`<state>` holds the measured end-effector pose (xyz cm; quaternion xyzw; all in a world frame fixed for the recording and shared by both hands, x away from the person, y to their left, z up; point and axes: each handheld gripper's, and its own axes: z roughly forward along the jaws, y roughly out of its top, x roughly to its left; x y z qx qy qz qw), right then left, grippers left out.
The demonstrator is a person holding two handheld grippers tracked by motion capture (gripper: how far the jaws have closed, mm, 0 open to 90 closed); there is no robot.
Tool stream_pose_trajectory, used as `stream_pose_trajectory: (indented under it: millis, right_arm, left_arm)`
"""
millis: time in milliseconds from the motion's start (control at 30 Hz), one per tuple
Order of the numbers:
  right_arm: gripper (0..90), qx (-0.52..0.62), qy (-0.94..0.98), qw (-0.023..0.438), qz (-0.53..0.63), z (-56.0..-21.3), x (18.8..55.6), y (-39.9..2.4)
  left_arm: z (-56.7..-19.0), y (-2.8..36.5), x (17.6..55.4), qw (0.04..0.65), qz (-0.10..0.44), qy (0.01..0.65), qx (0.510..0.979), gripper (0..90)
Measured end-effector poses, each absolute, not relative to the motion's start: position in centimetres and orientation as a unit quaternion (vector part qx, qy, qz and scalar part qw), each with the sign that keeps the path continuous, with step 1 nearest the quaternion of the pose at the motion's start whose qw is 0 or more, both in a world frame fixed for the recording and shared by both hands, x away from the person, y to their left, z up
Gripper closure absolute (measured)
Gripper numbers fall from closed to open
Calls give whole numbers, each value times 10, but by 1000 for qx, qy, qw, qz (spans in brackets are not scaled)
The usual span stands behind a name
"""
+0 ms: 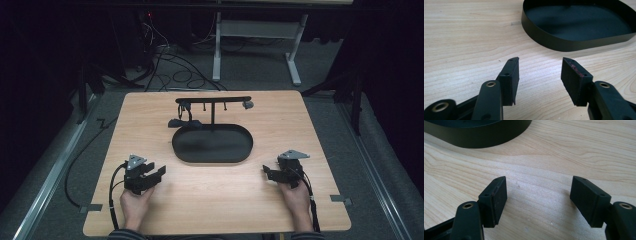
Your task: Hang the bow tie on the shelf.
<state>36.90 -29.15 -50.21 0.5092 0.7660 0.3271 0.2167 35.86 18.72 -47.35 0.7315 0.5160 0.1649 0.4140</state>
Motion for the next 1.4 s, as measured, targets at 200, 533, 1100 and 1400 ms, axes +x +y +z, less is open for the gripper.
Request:
stream_pose_trajectory:
  millis: [200, 533, 1100, 1400]
  right_arm:
    - [312, 509, 766, 217, 327, -502, 369, -292]
    - [312, 509, 766, 217, 327, -502, 369, -292]
    - [312, 509, 766, 216, 328, -502, 369, -292]
    - [313, 510, 766, 218, 326, -502, 369, -291]
  left_arm:
    - [-477, 185, 360, 406, 166, 513, 738, 491]
    - [-483, 180, 364, 391, 173, 507, 748, 485]
    - [-498, 173, 369, 375, 184, 508, 753, 475]
    - [-506, 169, 368, 360, 206, 499, 761, 454]
